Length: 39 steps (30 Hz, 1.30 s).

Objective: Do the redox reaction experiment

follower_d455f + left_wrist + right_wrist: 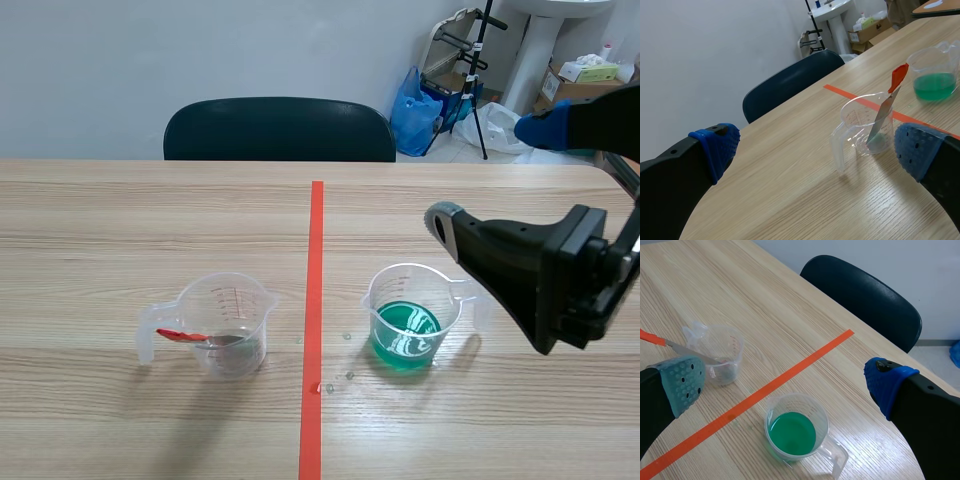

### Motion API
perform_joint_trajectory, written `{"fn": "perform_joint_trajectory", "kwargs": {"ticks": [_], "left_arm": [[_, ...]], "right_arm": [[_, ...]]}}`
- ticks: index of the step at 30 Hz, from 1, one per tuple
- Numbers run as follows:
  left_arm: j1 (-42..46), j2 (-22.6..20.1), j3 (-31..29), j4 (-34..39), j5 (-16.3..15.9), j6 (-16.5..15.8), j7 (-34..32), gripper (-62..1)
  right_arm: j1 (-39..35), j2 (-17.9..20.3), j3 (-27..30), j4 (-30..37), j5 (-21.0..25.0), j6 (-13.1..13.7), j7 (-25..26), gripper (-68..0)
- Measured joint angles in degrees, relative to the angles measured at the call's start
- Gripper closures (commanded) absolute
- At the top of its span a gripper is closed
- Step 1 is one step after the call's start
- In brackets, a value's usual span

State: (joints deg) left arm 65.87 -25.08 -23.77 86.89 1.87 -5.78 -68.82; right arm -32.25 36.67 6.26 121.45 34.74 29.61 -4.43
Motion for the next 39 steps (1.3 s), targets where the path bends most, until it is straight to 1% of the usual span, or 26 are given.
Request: {"fn": "perform_joint_trajectory", "kwargs": {"ticks": [25,29,35,39], "left_arm": [[0.00,0.00,0.00,0.00,0.00,0.00,0.04,-62.3],[0.00,0.00,0.00,0.00,-0.02,0.00,0.04,-62.3],[0.00,0.00,0.00,0.00,-0.15,0.00,0.04,-62.3],[0.00,0.00,0.00,0.00,-0.20,0.00,0.04,-62.3]], "right_arm": [[0.00,0.00,0.00,0.00,0.00,0.00,-0.02,-67.9],[0.00,0.00,0.00,-0.07,0.00,0.00,-2.80,-67.9],[0.00,0.00,0.00,-0.11,-0.83,0.00,-3.23,-67.9],[0.00,0.00,0.00,-0.11,-0.83,0.00,-4.52,-67.9]]}}
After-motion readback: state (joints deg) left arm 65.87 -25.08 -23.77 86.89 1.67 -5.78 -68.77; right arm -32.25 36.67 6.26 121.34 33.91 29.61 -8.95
